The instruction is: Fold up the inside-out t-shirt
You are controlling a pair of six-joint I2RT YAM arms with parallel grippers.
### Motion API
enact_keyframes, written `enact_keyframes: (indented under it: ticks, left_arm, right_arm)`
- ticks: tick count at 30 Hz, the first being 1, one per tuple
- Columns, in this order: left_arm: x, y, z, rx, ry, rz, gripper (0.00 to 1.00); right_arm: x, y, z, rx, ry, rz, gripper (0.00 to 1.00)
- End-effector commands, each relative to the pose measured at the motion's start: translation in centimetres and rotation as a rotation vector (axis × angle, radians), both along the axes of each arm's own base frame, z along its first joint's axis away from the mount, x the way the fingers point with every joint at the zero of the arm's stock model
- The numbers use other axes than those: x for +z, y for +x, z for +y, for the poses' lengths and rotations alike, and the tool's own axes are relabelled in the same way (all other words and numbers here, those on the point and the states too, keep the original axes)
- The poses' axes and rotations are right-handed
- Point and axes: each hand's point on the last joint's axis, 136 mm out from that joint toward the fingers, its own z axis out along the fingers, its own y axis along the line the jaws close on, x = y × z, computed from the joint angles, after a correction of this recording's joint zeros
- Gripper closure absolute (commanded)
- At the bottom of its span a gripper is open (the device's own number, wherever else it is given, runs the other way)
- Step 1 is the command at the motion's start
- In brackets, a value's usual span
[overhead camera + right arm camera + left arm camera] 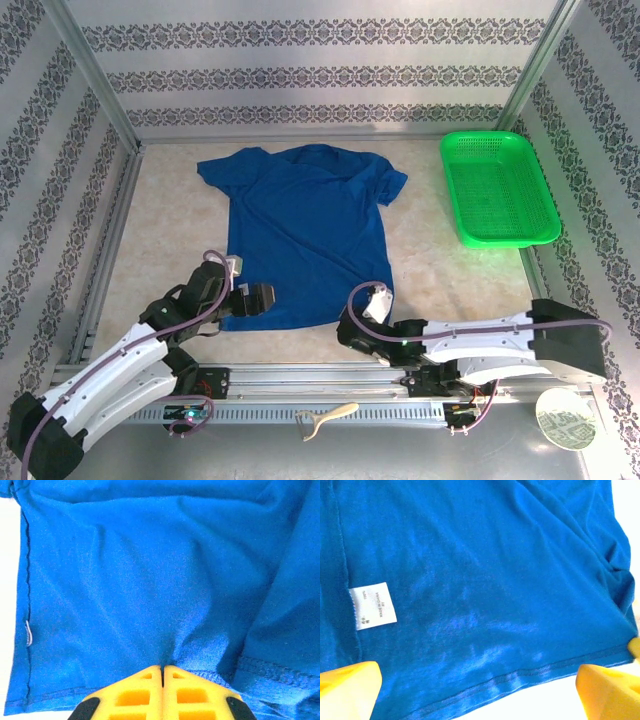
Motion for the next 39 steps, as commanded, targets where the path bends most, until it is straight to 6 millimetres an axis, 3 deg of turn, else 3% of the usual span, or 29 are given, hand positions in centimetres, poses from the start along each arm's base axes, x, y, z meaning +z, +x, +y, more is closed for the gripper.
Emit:
enact_keyframes:
  ticks: [1, 5, 10, 14, 23, 27, 35, 36, 39]
  left_arm:
    - [1.3, -0.8, -1.4, -0.138, 0.062, -0.058, 0.0]
    - [1.1, -1.4, -3.1, -0.243, 0.161, -0.071, 0.0]
    - [-1.3, -2.0, -6.2, -0.382, 0.351, -0.063, 0.0]
    - [-3.0, -2.0, -8.5, -0.458, 0.472, -0.094, 0.0]
    - [-6.0, -1.9, -12.0, -0.563, 0.606, -0.103, 0.03]
    - [-6.9, -2.1, -13.4, -0.576, 0.572, -0.099, 0.22]
    - [-8.2, -2.0, -14.1, -0.562, 0.546, -0.089, 0.95]
    - [-8.1, -2.0, -13.8, -0.551, 0.554, -0.092, 1.0]
    - [-6.9, -1.8, -13.1, -0.529, 0.551, -0.115, 1.0]
  right_arm:
    - [-0.3, 0.3, -3.6, 0.0, -0.148, -0.033, 1.0]
    - [0.1, 0.2, -5.8, -0.005, -0.167, -0.042, 1.0]
    - [-0.2, 0.1, -7.2, 0.005, -0.16, -0.049, 1.0]
    - [-0.5, 0.0, -7.3, 0.019, -0.157, -0.038, 0.7]
    - [-0.7, -0.1, -7.5, 0.021, -0.148, -0.037, 0.68]
    - [-0.3, -0.1, -7.9, 0.013, -0.15, -0.049, 0.67]
    - [-0.1, -0.2, -8.5, 0.014, -0.133, -0.055, 0.65]
    - [0.0, -0.2, -8.5, 0.018, -0.132, -0.054, 0.65]
    - [0.2, -0.2, -8.3, 0.032, -0.129, -0.055, 0.65]
